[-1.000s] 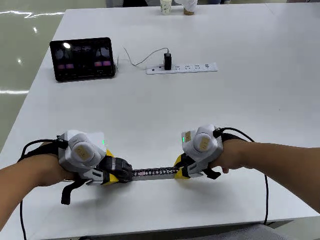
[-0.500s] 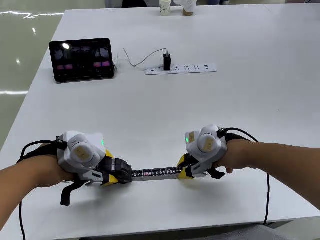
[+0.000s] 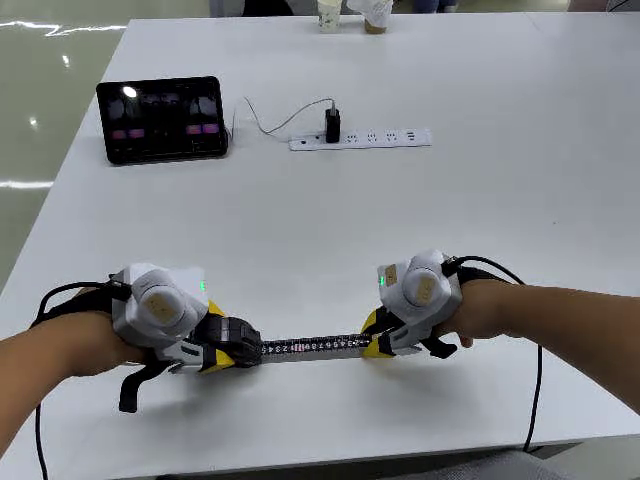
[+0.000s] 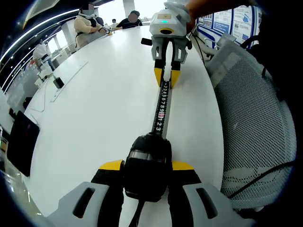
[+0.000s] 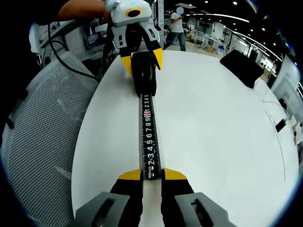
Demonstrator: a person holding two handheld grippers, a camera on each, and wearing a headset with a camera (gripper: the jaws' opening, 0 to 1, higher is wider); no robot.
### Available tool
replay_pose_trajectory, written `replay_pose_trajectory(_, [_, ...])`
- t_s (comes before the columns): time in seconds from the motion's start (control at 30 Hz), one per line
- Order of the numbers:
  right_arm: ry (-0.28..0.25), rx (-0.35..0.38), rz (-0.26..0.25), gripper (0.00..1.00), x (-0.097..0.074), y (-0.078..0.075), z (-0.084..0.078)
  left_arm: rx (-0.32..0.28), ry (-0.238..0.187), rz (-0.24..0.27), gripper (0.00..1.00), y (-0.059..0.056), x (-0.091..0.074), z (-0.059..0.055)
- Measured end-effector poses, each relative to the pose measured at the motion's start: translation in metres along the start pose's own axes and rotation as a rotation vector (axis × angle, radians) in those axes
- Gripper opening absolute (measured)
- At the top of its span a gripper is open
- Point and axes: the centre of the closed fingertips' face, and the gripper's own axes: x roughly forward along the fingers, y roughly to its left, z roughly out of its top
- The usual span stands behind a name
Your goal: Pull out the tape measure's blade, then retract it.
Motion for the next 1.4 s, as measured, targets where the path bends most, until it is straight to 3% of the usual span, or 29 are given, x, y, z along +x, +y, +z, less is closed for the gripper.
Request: replay_pose_trajectory(1.4, [-0.007,0.008,0.009,0.1,-0.011,-0.002,-0.018,-0.014,0.007,-0.001,0.3,0.0,0.001,-0.001])
